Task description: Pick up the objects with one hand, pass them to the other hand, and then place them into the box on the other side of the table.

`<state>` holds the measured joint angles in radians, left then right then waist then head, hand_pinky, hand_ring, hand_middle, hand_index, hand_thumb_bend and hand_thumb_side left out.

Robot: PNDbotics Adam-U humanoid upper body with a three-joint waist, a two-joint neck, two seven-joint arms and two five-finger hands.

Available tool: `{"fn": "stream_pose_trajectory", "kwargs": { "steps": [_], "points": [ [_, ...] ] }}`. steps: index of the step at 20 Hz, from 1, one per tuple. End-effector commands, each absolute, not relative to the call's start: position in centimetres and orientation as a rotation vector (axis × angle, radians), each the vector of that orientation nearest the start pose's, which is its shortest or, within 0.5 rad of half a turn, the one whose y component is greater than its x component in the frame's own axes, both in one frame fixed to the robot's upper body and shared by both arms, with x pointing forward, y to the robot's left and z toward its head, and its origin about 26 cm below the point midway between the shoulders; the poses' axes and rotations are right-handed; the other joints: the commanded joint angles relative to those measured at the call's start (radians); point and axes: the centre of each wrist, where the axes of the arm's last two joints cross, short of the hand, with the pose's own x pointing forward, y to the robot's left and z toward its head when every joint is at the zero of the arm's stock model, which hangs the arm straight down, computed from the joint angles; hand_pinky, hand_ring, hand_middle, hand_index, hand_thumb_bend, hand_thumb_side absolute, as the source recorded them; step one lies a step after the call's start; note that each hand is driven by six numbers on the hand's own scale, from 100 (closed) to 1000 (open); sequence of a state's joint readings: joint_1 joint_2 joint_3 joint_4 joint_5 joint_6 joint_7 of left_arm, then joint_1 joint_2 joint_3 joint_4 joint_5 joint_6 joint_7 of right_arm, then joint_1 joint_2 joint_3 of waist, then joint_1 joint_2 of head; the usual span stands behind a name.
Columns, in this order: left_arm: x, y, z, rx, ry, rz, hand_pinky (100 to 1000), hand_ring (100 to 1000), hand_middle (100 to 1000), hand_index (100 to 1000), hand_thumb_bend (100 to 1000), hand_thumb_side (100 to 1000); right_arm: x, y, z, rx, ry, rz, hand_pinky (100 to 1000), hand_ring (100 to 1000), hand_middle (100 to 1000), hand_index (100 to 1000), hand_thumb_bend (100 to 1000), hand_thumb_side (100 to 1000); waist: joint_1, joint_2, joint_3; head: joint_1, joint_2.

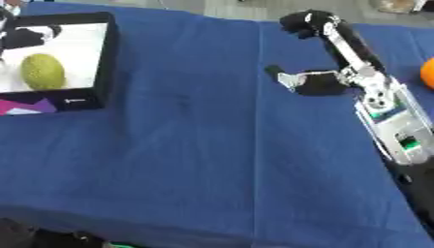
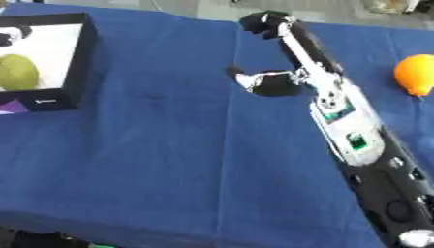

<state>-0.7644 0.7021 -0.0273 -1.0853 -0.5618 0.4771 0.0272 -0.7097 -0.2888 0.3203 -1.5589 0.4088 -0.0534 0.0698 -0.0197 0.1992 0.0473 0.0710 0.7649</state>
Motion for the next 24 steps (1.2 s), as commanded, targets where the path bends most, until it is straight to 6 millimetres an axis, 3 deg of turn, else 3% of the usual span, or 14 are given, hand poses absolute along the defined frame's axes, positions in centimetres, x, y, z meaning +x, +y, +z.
{"fn": "stream_pose_trajectory", "kwargs": {
  "steps": [1, 11, 17, 24],
  "points": [
    [41.6, 39.9, 26.0, 1.297, -1.365, -0.421, 733, 763, 778, 767, 685, 537, 38.3, -15.9, 22.0, -0.384, -2.233, 1.035, 793, 796, 724, 816, 444, 176, 0.003, -0.021, 0.000, -0.021, 0.005],
    [38.5, 36.4, 28.4, 1.202, -1.623, -0.387, 737, 772, 793, 762, 635, 526, 38.6, -18.0, 22.5, -0.454, -2.196, 1.008, 794, 800, 729, 817, 463, 182, -0.003, -0.024, -0.010, -0.112, 0.005],
    [36.5, 34.8, 28.9, 1.117, -1.722, -0.336, 739, 780, 803, 756, 614, 527, 39.2, -21.0, 22.0, -0.551, -2.107, 0.969, 797, 809, 739, 821, 477, 201, -0.004, -0.023, -0.017, -0.156, 0.005],
    [35.9, 34.4, 28.6, 1.064, -1.776, -0.284, 740, 781, 800, 749, 612, 529, 39.5, -25.4, 21.9, -0.651, -2.003, 0.919, 799, 821, 752, 828, 491, 220, 0.001, -0.022, -0.024, -0.178, 0.005]
  ]
}}
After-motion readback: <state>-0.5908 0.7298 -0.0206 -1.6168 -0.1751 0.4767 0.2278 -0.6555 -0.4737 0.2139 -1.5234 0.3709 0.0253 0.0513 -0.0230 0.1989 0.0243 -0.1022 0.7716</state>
